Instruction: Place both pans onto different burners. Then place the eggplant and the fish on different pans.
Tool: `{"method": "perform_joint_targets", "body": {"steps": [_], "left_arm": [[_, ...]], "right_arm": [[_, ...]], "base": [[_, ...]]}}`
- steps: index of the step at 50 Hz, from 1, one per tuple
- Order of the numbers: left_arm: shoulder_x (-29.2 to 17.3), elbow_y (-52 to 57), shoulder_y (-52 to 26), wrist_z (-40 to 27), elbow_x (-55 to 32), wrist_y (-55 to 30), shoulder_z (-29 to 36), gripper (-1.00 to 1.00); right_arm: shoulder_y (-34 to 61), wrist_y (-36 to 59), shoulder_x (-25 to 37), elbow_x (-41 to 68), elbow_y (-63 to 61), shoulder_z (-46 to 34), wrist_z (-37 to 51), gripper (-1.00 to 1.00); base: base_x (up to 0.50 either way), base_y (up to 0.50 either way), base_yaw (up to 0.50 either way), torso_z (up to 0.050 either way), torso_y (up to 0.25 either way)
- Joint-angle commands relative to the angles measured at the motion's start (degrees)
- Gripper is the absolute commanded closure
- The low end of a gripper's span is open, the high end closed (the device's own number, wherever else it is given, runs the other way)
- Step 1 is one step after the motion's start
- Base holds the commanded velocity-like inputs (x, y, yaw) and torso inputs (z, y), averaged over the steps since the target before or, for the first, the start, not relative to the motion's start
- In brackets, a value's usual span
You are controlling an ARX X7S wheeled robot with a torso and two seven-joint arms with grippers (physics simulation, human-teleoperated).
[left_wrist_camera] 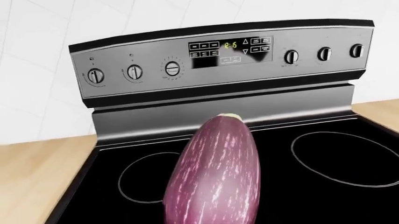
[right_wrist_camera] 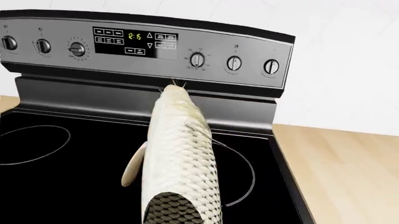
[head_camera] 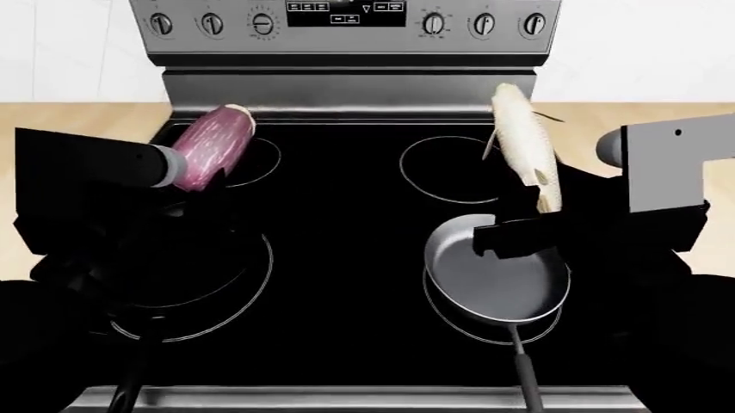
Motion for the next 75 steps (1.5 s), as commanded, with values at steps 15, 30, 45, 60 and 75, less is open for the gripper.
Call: {"method": "perform_joint_targets", "body": {"steps": [15, 30, 45, 60, 75], "left_arm": [[-2.3, 0.0, 2.6, -1.0, -0.7, 1.9, -1.8, 1.0], [-2.3, -0.3, 3.7, -0.7, 0.0, 2.4, -1.7, 1.0], [-2.7, -0.4, 4.4, -0.7, 0.1, 3.0, -2.2, 1.0], [-3.0, -0.7, 5.0, -0.6, 0.2, 3.5, -2.6, 1.0], [-4.7, -0.4, 4.7, -2.7, -2.1, 1.7, -2.5, 1.0]], "right_arm": [[-10.2, 0.8, 4.2, -5.4, 0.7, -2.9, -1.5, 1.0], [-12.8, -0.3, 3.5, -7.7, 1.6, -3.9, -3.0, 1.0], [-12.0, -0.3, 4.0, -5.9, 0.6, -3.3, -2.6, -1.0], [-9.2, 0.5, 4.6, -2.7, -1.3, -2.6, -1.0, -1.0], [2.4, 0.3, 8.7, 10.2, -7.5, 2.3, 7.1, -1.0]], "base": [[0.0, 0.0, 0.0, 0.0, 0.0], [0.0, 0.0, 0.0, 0.001, 0.001], [0.0, 0.0, 0.0, 0.0, 0.001], [0.0, 0.0, 0.0, 0.0, 0.0], [0.0, 0.0, 0.0, 0.0, 0.001]]}}
